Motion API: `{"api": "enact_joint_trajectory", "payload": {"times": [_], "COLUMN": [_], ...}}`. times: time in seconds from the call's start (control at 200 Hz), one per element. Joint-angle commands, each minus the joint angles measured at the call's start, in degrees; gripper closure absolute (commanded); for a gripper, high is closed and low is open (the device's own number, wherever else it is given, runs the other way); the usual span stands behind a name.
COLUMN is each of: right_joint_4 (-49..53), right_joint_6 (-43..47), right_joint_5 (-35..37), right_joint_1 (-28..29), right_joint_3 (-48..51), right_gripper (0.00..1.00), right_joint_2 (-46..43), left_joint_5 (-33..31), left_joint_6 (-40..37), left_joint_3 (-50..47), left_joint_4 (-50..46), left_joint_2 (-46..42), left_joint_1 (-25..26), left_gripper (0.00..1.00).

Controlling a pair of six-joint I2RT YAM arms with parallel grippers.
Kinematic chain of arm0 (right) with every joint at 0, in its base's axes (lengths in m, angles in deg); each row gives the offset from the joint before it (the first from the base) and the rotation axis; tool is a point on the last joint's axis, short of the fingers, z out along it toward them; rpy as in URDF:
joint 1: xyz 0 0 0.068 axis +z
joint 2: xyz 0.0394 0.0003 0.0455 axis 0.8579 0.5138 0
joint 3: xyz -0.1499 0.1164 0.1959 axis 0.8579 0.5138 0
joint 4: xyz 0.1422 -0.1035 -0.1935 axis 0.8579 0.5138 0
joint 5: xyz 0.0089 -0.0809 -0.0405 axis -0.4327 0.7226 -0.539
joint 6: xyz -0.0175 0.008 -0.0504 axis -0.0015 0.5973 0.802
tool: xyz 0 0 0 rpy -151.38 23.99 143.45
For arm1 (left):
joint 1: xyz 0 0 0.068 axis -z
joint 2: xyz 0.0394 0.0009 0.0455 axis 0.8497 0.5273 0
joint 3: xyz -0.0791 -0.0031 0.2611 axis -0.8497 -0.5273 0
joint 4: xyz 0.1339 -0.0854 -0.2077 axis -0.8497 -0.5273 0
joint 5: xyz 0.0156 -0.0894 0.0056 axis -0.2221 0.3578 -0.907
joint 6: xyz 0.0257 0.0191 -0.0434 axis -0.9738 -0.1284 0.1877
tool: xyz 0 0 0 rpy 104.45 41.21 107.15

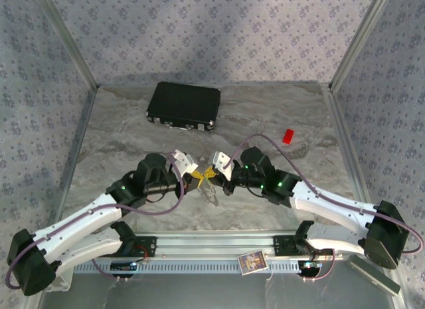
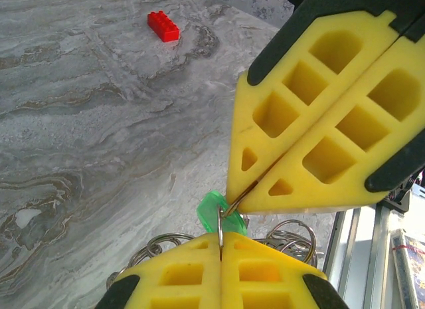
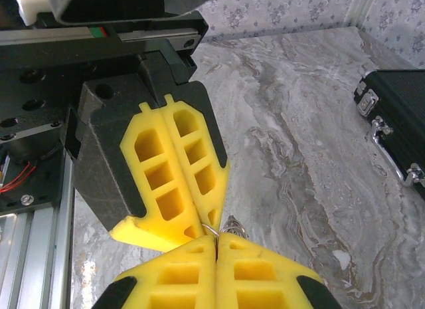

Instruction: Put the keys on the keyring

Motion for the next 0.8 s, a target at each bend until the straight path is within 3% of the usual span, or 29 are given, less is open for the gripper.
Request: {"api": "enact_joint_trajectory", "payload": {"times": [0.0,0.295,0.795], "right_joint_4": [-1.38,-0.17,2.27], "right_joint_6": [1.06,1.51,-9.31], "right_joint_5": [2.15,4.66,20.30], "right_joint_1": [0.51,0.96,1.89], "right_joint_3": [-2.13,-2.78,-5.04], "right_gripper": [1.00,1.00,1.00], "right_joint_2": [0.76,1.83,2.68], "left_joint_5": [1.79,1.85,-0.39], "left_joint_6": [-0.93,-0.97,-3.45], "left_joint_3": [0.94,0.96,0.41], "left_joint_4": [2.47,2.53,2.26], "left_joint_2": [-0.11,-0.03,0.49], "left_joint_1": [0.28,0.37,0.32], "left_gripper": [1.00,1.00,1.00]}}
